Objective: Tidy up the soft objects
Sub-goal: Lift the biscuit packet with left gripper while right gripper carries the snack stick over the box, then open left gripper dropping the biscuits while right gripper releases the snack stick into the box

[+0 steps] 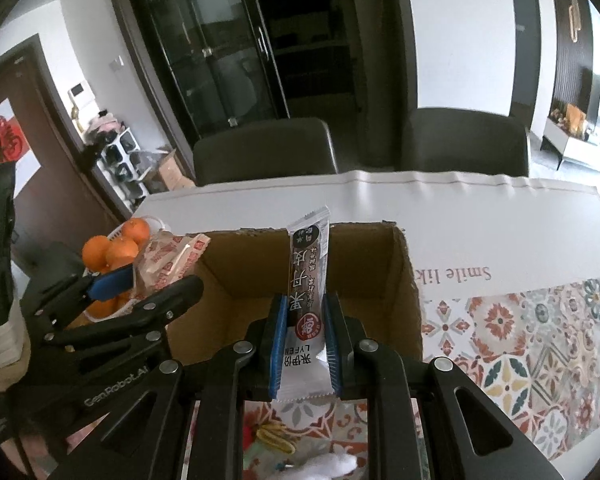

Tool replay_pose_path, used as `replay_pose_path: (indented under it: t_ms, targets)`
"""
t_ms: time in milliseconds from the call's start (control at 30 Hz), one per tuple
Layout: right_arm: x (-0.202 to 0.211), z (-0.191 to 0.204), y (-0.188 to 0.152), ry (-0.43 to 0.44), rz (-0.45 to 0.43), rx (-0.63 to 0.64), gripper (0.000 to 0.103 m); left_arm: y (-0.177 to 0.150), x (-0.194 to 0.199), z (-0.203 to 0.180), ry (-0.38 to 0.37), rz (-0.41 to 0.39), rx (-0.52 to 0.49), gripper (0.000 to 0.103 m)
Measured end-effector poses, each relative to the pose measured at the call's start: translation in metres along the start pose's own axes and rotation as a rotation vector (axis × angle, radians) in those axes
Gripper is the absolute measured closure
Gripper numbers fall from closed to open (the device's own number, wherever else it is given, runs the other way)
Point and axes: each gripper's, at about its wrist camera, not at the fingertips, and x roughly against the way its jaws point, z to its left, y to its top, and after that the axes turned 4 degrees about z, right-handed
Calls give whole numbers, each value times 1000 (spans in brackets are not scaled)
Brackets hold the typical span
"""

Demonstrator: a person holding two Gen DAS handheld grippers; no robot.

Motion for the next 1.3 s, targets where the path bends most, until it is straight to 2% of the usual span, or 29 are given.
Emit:
replay_pose_path:
  t_ms: [300,467,533,800,967,1300]
  targets:
    - [-42,-17,7,12,105,-24,83,8,-42,-6,-6,104,1,42]
    - [-54,-23,6,20,133,-41,80,8,-52,-5,12,118,9,22]
    - [-54,-23,7,2,126,-35,79,8,-52,-4,19,115,13,21]
    - [-33,-22,9,-45,81,-43,62,8,-37,-3,9,89,17,15]
    - [-17,-21,10,-73,61,-40,60,9,-24,-5,-5,79,4,14]
    - [16,-17,2,-94,37,-57,60,1,16,-10,69,27,-16,14]
